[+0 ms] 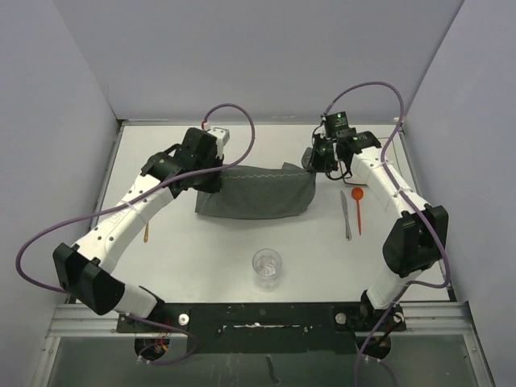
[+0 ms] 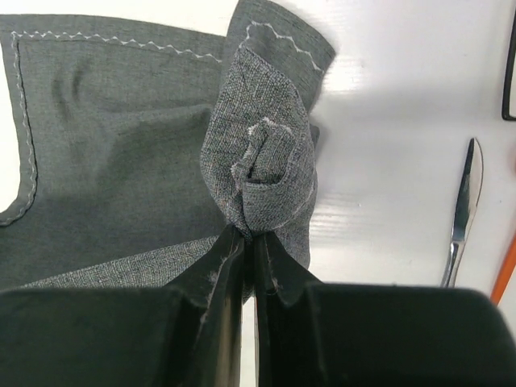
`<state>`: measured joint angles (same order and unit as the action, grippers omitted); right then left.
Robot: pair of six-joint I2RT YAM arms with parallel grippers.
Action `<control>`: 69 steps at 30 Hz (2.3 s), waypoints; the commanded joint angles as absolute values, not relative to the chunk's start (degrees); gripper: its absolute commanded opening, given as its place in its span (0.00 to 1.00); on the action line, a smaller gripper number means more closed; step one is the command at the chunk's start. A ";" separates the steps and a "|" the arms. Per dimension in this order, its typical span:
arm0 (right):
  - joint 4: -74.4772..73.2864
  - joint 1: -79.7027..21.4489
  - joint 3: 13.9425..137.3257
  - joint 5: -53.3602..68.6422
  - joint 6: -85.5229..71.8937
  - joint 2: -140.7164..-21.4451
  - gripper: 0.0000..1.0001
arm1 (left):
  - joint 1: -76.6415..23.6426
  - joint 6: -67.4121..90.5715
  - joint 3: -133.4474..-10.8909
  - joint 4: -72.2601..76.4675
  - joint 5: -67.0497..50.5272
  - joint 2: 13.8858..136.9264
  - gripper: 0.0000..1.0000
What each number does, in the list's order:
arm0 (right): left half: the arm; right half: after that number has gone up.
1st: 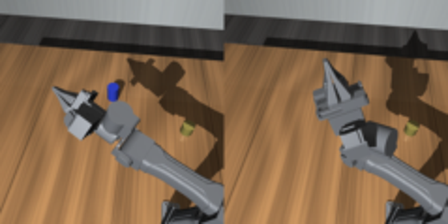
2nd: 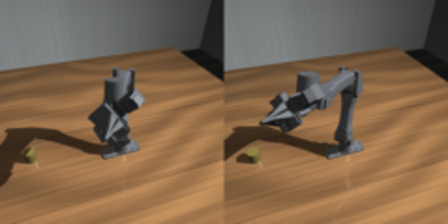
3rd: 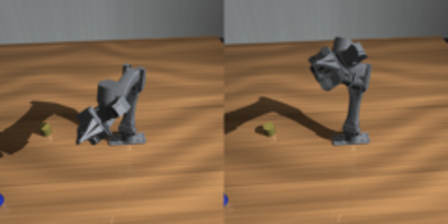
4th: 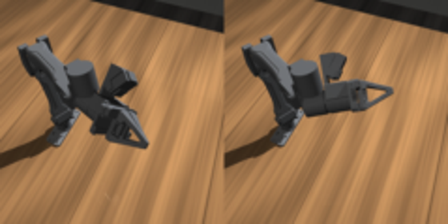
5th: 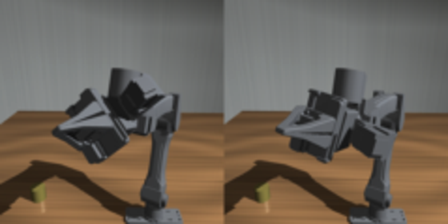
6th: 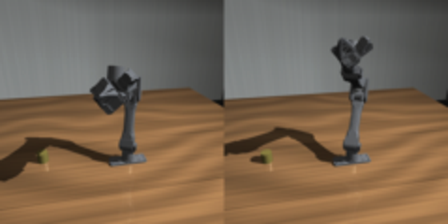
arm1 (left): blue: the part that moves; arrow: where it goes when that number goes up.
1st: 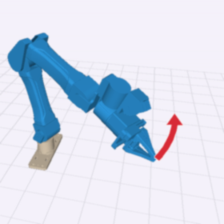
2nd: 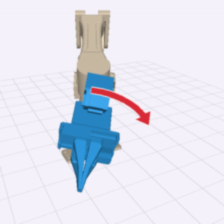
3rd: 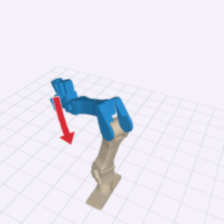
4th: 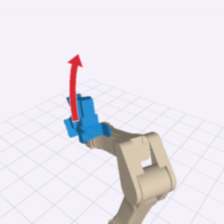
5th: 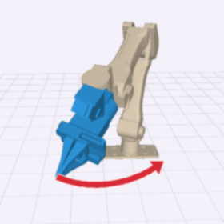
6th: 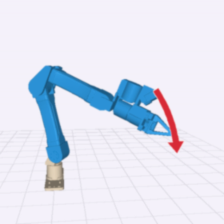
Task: Set the dinner table for one person
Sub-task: Flatten out the napkin at the center of the board.
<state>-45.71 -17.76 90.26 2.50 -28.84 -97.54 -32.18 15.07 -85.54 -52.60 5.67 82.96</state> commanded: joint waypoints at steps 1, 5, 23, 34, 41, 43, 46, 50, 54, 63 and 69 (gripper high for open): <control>-50.25 -14.49 91.41 -6.19 -29.26 -97.38 0.00 | -31.29 17.16 -84.43 -53.06 7.11 78.81 0.00; -53.26 -14.76 91.92 -8.29 -30.39 -99.22 0.01 | -31.37 17.32 -83.47 -51.49 3.02 82.71 0.00; -61.06 -19.89 101.83 -10.87 -30.28 -113.25 0.00 | -34.78 18.29 -93.59 -44.47 -6.37 118.05 0.00; -54.18 -20.48 100.88 -4.22 -26.84 -109.92 0.41 | -36.39 13.76 -100.23 -48.09 -4.12 114.04 0.71; -52.57 -20.48 102.92 -2.20 -26.10 -108.70 0.50 | -36.28 11.69 -104.81 -52.67 -5.06 108.09 0.76; -53.44 -20.56 103.69 -1.96 -26.20 -109.06 0.50 | -36.30 11.69 -106.22 -54.05 -4.67 107.81 0.78; -53.10 -21.12 103.68 -1.35 -25.95 -108.95 0.50 | -36.27 11.85 -106.23 -54.18 -2.96 107.67 0.79; -52.52 -22.27 103.99 0.12 -24.77 -109.47 0.50 | -35.29 12.74 -105.12 -53.72 -3.04 108.70 0.77; -52.33 -23.38 104.14 3.41 -21.94 -110.77 0.51 | -35.01 13.83 -104.84 -54.12 -1.45 109.93 0.77; -49.17 -30.14 104.29 8.61 -15.01 -117.14 0.54 | -29.83 20.19 -101.47 -52.02 1.17 113.57 0.77; -49.05 -35.77 106.25 9.09 -9.36 -121.62 0.53 | -26.36 23.97 -98.54 -50.31 2.03 113.33 0.77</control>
<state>-50.43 -32.67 103.96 7.22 -14.96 -121.03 -28.27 20.16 -99.79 -53.25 0.45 112.95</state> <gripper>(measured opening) 0.534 0.767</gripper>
